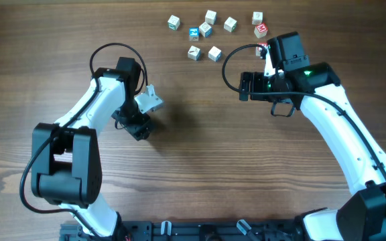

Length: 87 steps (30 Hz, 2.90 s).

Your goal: Form a tower

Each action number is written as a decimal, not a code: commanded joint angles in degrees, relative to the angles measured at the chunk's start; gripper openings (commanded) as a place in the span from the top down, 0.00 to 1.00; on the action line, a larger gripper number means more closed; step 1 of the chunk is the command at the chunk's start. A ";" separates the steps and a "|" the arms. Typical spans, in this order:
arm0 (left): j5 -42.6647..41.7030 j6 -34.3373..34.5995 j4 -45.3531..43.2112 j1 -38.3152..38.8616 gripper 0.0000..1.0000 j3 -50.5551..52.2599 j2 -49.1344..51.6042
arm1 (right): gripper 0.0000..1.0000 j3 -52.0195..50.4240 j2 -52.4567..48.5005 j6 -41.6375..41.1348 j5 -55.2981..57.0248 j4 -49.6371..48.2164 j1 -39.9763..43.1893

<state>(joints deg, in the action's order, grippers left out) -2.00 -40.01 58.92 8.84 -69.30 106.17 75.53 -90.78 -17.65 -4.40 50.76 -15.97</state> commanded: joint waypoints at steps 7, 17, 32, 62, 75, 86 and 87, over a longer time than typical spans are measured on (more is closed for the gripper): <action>-0.50 -0.04 0.04 0.07 0.28 -0.90 -1.16 | 0.00 -0.28 0.24 1.11 1.05 -0.11 -0.17; -0.48 -0.04 0.04 0.07 0.29 -0.90 -1.16 | 0.00 -0.28 0.24 1.14 1.07 -0.11 -0.17; -0.50 -0.04 0.04 0.07 0.23 -0.90 -1.16 | 0.00 -0.28 0.24 1.16 1.07 -0.11 -0.17; -1.60 -0.09 -2.62 0.04 0.01 1.25 -1.05 | 0.00 -0.28 0.24 1.16 1.07 -0.11 -0.17; -1.55 -0.09 -5.60 0.07 0.12 4.63 -1.05 | 0.00 -0.28 0.24 1.14 1.49 -0.13 -0.17; -0.87 -0.09 -5.53 0.04 0.25 4.63 -1.05 | 0.00 -0.28 0.24 1.16 1.49 -0.11 -0.17; -0.72 -0.09 -5.53 0.04 0.25 4.63 -1.05 | 0.00 -0.28 0.24 1.14 1.49 -0.11 -0.17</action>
<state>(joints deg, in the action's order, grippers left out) -2.46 -39.99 53.49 8.84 -65.17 106.17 75.53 -90.78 -17.65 -3.99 50.76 -15.97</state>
